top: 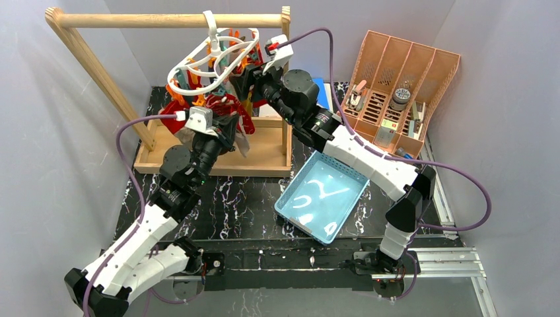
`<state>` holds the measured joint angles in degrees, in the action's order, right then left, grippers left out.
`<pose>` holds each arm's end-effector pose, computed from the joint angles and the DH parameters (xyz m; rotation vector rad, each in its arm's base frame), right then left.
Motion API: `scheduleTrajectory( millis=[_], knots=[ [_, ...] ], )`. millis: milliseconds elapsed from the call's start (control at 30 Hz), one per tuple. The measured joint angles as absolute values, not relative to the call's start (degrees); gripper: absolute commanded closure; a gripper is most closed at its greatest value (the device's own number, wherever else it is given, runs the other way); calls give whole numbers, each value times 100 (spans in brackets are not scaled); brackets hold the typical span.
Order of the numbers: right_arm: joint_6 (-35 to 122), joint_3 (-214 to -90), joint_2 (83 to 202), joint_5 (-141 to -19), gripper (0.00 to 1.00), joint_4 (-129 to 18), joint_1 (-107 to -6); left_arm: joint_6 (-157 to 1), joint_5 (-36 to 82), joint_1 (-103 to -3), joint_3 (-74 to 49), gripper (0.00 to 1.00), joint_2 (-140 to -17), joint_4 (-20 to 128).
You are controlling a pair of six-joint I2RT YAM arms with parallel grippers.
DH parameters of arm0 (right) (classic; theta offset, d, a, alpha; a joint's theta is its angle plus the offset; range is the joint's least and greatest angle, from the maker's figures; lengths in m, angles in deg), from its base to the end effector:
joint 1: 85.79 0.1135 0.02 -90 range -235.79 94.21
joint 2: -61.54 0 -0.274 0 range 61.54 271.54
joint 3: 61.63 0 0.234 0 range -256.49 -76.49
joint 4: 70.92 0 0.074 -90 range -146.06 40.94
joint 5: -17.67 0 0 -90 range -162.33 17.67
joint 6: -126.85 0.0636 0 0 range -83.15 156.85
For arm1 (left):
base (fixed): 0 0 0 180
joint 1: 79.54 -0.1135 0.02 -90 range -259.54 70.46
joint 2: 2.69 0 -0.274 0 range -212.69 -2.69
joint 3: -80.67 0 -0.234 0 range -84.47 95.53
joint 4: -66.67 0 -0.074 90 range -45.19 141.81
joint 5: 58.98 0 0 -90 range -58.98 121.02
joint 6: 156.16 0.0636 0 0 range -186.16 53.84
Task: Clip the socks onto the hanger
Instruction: Adjust the hanger on the clothesline.
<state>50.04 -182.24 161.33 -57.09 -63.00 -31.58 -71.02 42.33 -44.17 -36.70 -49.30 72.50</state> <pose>0.2576 0.3287 0.4969 -0.2667 1.3746 0.8078 0.1567 -0.0959 0.4279 0.1461 1.2030 -0.4981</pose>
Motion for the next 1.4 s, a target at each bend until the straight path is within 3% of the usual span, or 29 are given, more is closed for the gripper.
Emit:
scheduleTrajectory(
  millis=[167, 467, 700, 900, 1400],
  knots=[
    [4687, -18246, 16133, -5698, 26, -6330, -3160, -6969, 4205, -4417, -3670, 100, -5034, 7258],
    [3778, -18204, 16128, -5575, 26, -6676, -2928, -6825, 4166, -4417, -3670, 100, -5054, 7267],
    [3085, -17529, 15940, -5492, 23, -7371, -2714, -6724, 4170, -4417, -3670, 100, -5030, 7258],
    [2941, -16919, 15724, -5534, 21, -7873, -2694, -6716, 4170, -4417, -3670, 100, -4973, 7254],
    [2937, -16845, 15713, -5873, 20, -8446, -2694, -6681, 4179, -4417, -3672, 100, -4940, 7237]
  ],
)
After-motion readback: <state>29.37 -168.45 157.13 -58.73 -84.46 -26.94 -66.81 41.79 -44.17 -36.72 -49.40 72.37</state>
